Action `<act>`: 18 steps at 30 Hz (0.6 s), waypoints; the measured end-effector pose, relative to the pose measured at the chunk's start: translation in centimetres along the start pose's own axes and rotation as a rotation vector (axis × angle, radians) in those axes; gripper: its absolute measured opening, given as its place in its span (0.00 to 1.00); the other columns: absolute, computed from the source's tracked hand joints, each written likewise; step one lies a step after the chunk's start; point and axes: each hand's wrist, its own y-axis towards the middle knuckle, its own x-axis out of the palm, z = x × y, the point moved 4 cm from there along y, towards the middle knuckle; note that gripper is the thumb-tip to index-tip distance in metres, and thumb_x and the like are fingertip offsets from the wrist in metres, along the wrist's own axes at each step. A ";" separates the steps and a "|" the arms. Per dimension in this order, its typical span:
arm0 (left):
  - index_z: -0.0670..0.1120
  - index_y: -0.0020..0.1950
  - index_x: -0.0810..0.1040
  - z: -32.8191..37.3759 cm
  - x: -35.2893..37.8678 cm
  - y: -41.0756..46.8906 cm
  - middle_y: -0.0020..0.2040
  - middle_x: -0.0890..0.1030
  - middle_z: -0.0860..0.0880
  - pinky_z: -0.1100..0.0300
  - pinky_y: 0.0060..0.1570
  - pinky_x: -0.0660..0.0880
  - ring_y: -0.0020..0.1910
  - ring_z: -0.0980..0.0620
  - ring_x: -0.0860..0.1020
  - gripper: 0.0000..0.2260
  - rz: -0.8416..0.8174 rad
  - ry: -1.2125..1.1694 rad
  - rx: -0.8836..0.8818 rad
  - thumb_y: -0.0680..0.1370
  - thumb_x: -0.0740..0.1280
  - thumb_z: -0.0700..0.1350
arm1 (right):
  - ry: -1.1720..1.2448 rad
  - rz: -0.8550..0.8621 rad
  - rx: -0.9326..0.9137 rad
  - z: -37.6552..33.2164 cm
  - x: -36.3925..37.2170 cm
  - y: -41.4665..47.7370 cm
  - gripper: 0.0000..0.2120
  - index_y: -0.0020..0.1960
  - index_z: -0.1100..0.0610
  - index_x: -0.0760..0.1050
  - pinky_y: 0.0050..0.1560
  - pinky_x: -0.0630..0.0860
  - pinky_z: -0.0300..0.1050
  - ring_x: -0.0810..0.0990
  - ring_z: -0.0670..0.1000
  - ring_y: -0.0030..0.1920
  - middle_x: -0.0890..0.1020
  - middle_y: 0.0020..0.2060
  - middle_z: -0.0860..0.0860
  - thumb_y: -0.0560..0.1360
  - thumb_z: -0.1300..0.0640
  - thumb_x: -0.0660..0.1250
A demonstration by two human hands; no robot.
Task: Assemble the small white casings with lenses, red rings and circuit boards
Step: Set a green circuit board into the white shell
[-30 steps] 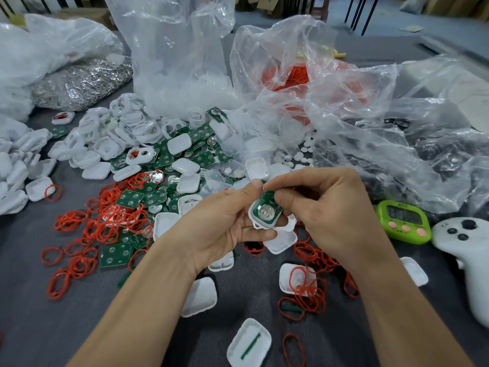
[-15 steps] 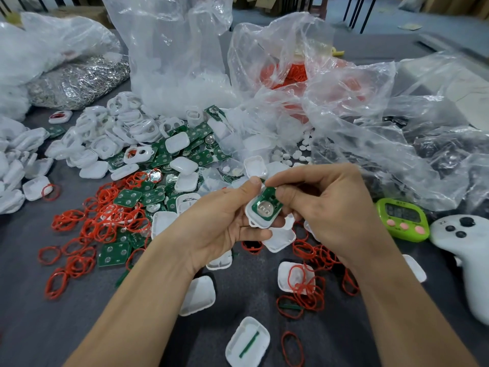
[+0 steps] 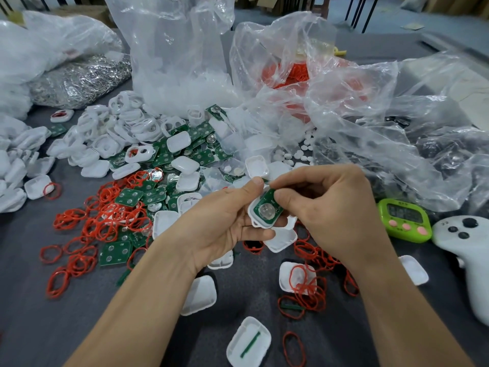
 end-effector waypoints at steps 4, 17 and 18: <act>0.43 0.43 0.89 0.0 0.0 0.1 0.42 0.86 0.41 0.61 0.32 0.83 0.40 0.48 0.87 0.17 0.009 -0.016 0.010 0.73 0.68 0.55 | -0.007 0.041 -0.013 -0.2 0.1 -0.1 0.10 0.41 0.47 0.87 0.41 0.84 0.42 0.87 0.42 0.37 0.87 0.35 0.41 0.71 0.63 0.77; 0.46 0.49 0.89 0.0 0.0 0.3 0.49 0.87 0.39 0.61 0.34 0.83 0.44 0.49 0.87 0.19 -0.013 -0.047 0.029 0.74 0.64 0.56 | 0.103 0.125 0.022 0.8 -1.0 0.4 0.10 0.41 0.48 0.87 0.38 0.79 0.35 0.85 0.44 0.35 0.86 0.34 0.43 0.71 0.63 0.77; 0.47 0.49 0.89 0.0 0.0 0.3 0.49 0.87 0.40 0.61 0.35 0.83 0.44 0.49 0.87 0.19 -0.011 -0.043 0.029 0.74 0.64 0.56 | 0.112 0.088 0.025 0.8 -1.1 0.5 0.10 0.41 0.48 0.87 0.38 0.80 0.37 0.85 0.45 0.36 0.87 0.34 0.44 0.70 0.64 0.76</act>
